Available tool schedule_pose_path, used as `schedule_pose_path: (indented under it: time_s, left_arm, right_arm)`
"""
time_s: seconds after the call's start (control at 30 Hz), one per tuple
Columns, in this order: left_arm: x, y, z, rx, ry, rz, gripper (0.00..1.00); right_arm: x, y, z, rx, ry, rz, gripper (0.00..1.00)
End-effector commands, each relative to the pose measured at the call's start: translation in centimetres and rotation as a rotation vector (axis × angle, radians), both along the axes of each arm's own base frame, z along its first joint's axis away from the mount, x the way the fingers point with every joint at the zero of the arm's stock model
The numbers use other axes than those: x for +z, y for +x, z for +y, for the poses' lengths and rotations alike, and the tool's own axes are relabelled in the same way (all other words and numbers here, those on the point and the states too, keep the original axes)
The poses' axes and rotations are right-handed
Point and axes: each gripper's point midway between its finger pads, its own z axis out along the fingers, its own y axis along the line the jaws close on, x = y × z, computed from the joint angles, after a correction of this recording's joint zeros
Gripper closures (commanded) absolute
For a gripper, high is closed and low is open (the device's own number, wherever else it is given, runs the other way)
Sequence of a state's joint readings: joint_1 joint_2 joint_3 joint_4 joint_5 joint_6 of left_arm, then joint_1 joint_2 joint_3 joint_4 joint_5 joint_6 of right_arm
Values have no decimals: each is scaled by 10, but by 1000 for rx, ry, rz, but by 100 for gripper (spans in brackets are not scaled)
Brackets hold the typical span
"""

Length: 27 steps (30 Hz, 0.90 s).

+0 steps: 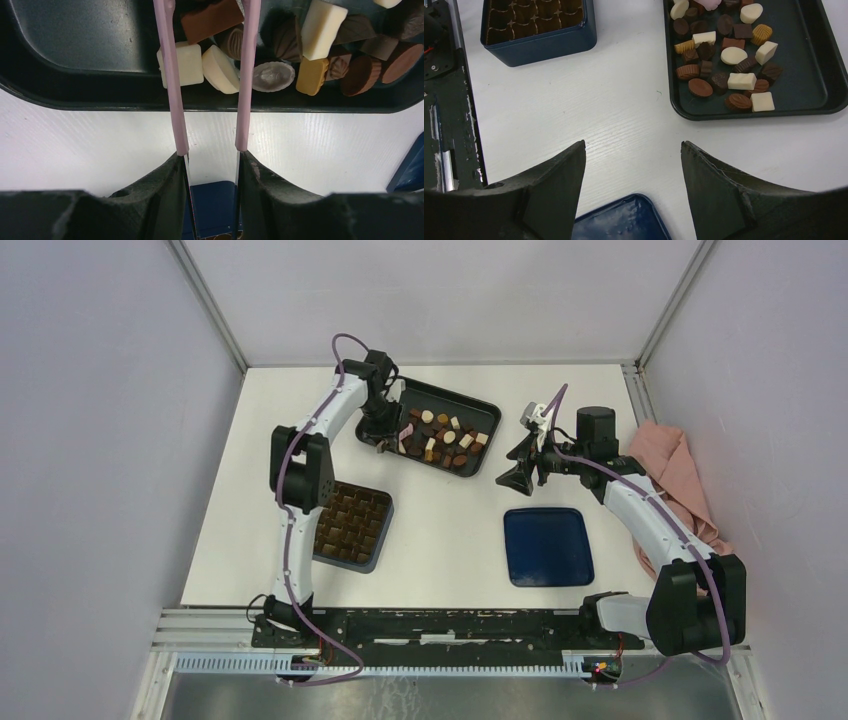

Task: Pack the chocolate
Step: Pick up the fake chocolate from the plate.

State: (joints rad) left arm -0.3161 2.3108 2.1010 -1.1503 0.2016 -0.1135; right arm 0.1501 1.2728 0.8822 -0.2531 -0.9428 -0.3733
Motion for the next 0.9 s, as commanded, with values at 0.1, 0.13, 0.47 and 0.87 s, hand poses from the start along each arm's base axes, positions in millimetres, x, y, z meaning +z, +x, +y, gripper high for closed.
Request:
schedule_pose_path:
  time_s: [0.1, 0.13, 0.47, 0.87]
  left_arm:
    - [1, 4, 2, -34, 42, -15, 54]
    - [1, 4, 1, -36, 44, -15, 54]
    - [2, 6, -8, -47, 33, -15, 54]
    - [-2, 3, -2, -40, 75, -6, 55]
  right_arm:
    - [25, 4, 5, 36, 20, -82, 25]
    - [25, 4, 6, 36, 20, -83, 25]
    - [26, 4, 5, 38, 21, -86, 25]
    - [28, 2, 7, 48, 26, -87, 25]
